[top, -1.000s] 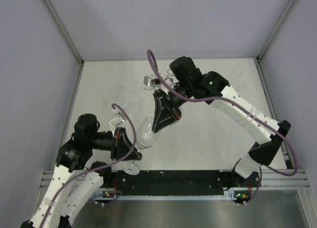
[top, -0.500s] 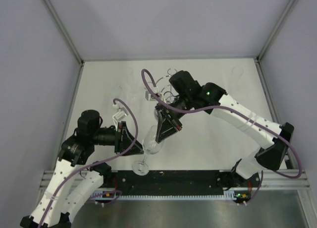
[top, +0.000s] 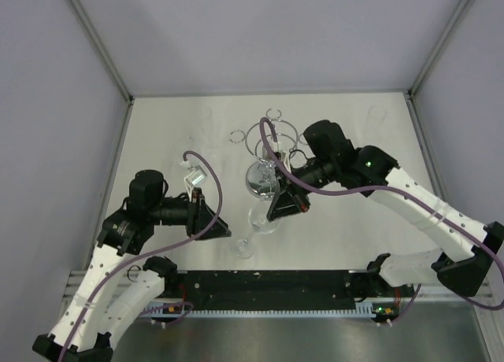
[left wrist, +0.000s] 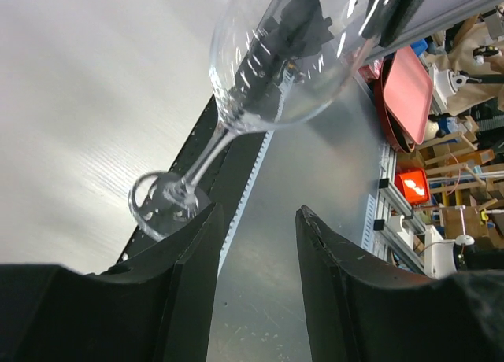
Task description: Take the wine glass off the wine glass rack
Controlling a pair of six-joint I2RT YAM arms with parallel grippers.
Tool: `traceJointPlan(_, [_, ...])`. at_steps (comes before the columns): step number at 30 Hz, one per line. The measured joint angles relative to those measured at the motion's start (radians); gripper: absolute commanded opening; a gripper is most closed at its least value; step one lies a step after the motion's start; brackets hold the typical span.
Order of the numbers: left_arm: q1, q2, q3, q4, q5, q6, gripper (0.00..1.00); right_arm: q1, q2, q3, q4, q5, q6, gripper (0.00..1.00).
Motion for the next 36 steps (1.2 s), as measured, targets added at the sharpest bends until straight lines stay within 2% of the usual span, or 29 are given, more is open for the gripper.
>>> traceJointPlan(9, [0.0,0.013,0.013,0.001,-0.079,-0.007,0.52,-0.116,-0.103,-0.129,-0.048,0.283,0.074,0.0])
traceJointPlan(17, [0.0,0.013,0.032,0.012,-0.151,-0.013,0.59,-0.224,-0.126,-0.15,-0.114,0.564,0.16,0.0])
traceJointPlan(24, [0.0,0.011,0.032,0.026,-0.168,-0.021,0.7,-0.336,-0.1,-0.135,-0.122,0.796,0.206,0.0])
traceJointPlan(31, [0.0,-0.014,0.032,0.028,-0.179,-0.027,0.76,-0.447,-0.023,-0.074,-0.108,0.93,0.223,0.0])
traceJointPlan(35, [0.0,-0.022,0.032,0.024,-0.188,-0.029,0.84,-0.545,0.043,-0.03,-0.097,0.957,0.227,0.0])
traceJointPlan(36, [0.0,-0.026,0.032,0.023,-0.191,-0.029,0.89,-0.57,0.061,-0.021,-0.09,0.96,0.229,0.0])
